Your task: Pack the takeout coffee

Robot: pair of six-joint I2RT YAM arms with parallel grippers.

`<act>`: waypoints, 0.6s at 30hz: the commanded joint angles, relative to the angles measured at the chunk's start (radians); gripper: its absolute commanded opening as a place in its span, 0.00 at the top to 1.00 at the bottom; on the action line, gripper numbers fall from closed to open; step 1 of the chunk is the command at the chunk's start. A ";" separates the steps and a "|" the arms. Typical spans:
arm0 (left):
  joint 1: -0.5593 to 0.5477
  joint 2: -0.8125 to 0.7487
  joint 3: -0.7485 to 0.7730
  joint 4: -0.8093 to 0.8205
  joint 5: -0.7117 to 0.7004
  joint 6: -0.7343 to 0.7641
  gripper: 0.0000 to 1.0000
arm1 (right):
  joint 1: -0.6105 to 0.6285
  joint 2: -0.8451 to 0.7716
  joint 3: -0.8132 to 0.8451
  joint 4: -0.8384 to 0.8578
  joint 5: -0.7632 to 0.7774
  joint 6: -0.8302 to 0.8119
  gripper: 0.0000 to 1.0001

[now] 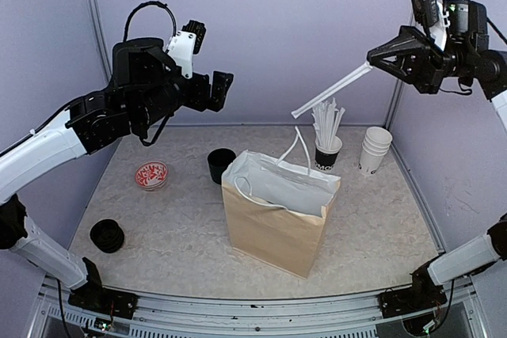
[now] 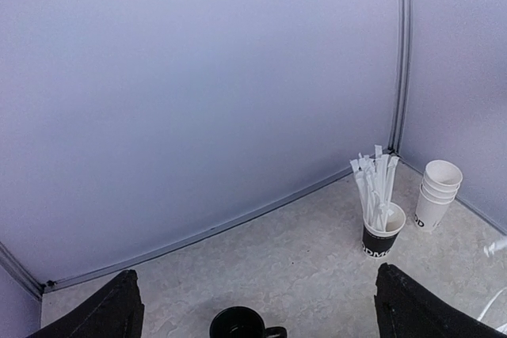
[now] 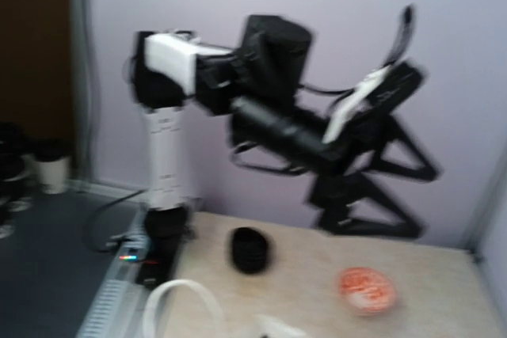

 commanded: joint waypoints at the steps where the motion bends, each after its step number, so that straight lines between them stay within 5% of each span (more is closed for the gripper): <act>1: 0.005 -0.028 -0.028 -0.024 -0.067 0.019 0.01 | 0.072 -0.033 -0.086 -0.049 -0.034 -0.044 1.00; 9: 0.005 -0.044 -0.087 -0.003 -0.095 0.026 0.01 | 0.200 -0.065 -0.219 -0.083 0.030 -0.111 1.00; 18: 0.005 -0.038 -0.125 0.005 -0.086 0.013 0.01 | 0.274 0.006 -0.173 -0.114 0.070 -0.134 1.00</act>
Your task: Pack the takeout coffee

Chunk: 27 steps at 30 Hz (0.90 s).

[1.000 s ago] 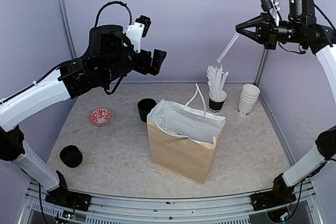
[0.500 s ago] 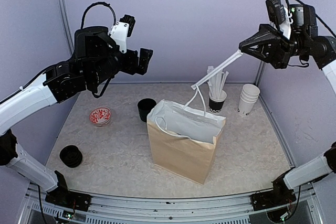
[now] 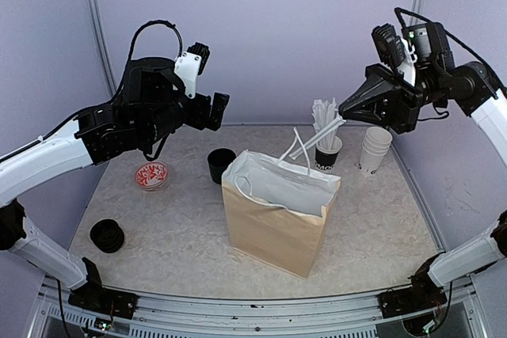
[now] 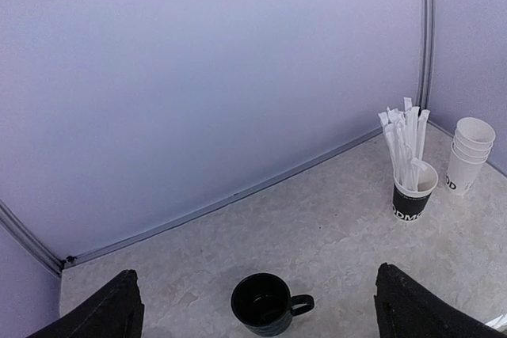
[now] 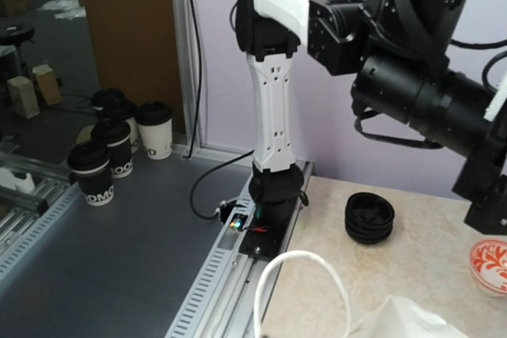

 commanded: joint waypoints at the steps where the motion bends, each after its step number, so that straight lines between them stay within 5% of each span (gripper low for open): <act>1: 0.005 -0.020 -0.011 0.013 -0.008 -0.003 0.01 | 0.043 0.033 0.045 -0.037 0.030 -0.018 1.00; 8: 0.005 -0.036 -0.041 0.020 -0.028 0.012 0.01 | 0.048 0.050 0.061 -0.085 0.065 -0.044 1.00; 15: 0.005 -0.037 -0.053 0.028 -0.025 0.014 0.01 | 0.046 0.070 0.238 -0.106 0.314 -0.074 1.00; 27: 0.005 -0.061 -0.068 0.025 -0.026 0.004 0.01 | 0.074 0.156 0.428 -0.106 0.095 -0.060 1.00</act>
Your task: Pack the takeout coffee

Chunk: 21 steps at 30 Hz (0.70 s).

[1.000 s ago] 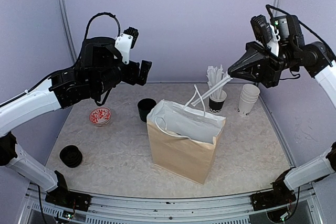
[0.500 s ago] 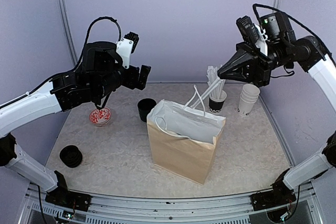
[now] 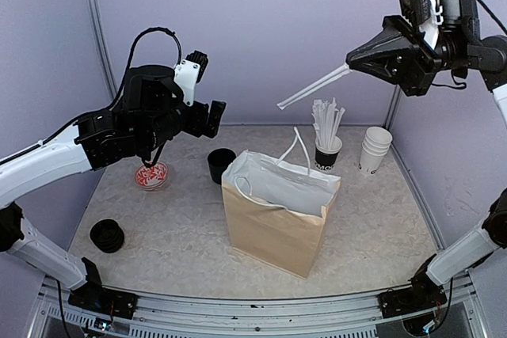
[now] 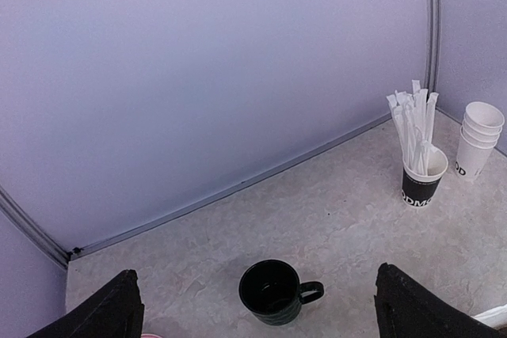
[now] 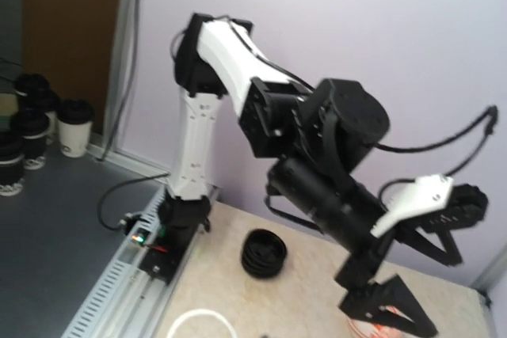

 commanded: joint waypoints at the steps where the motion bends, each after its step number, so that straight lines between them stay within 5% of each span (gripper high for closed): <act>1: 0.005 -0.043 -0.017 0.023 -0.010 -0.004 0.01 | 0.042 0.051 0.023 -0.018 -0.074 0.007 1.00; 21: 0.008 -0.056 -0.084 0.049 -0.043 0.024 0.01 | 0.128 0.072 -0.351 -0.101 0.142 -0.121 1.00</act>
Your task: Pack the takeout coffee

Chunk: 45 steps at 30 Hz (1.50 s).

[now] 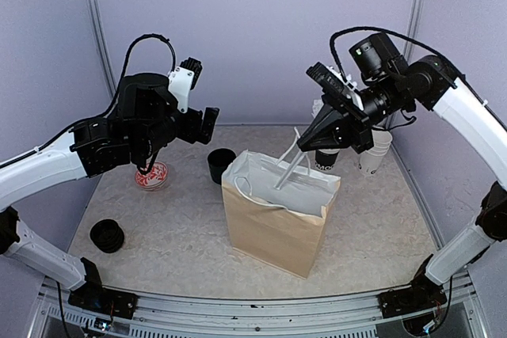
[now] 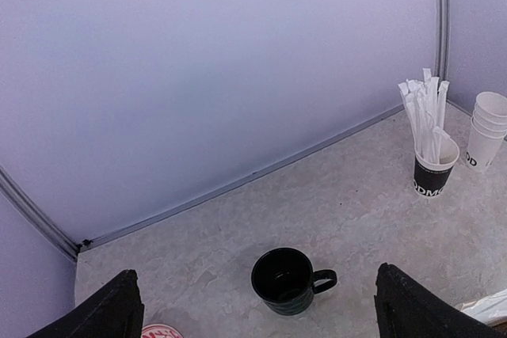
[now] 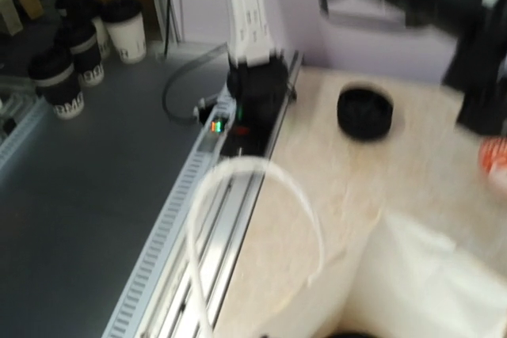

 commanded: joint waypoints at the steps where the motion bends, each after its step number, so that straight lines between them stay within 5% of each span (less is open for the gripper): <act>1: 0.008 -0.002 -0.011 0.038 -0.014 0.018 0.01 | 0.017 -0.003 -0.062 0.007 0.030 -0.028 1.00; 11: 0.019 0.023 -0.016 0.052 -0.007 0.035 0.01 | 0.088 0.098 0.044 0.022 -0.034 -0.042 1.00; 16: 0.030 0.029 -0.020 0.062 0.005 0.044 0.01 | 0.074 0.095 0.045 0.016 0.048 -0.051 0.74; 22: 0.059 0.034 -0.022 0.087 0.038 0.070 0.01 | -0.207 0.028 0.023 0.104 -0.033 -0.003 0.68; 28: 0.125 0.033 -0.067 0.184 0.124 0.091 0.01 | -0.451 -0.026 -0.185 0.397 0.043 0.206 0.70; 37: 0.153 0.055 -0.079 0.223 0.196 0.162 0.01 | -0.536 -0.008 -0.388 0.512 0.263 0.244 0.69; 45: 0.163 0.062 -0.106 0.225 0.221 0.158 0.01 | -0.536 0.118 -0.333 0.520 0.330 0.248 0.72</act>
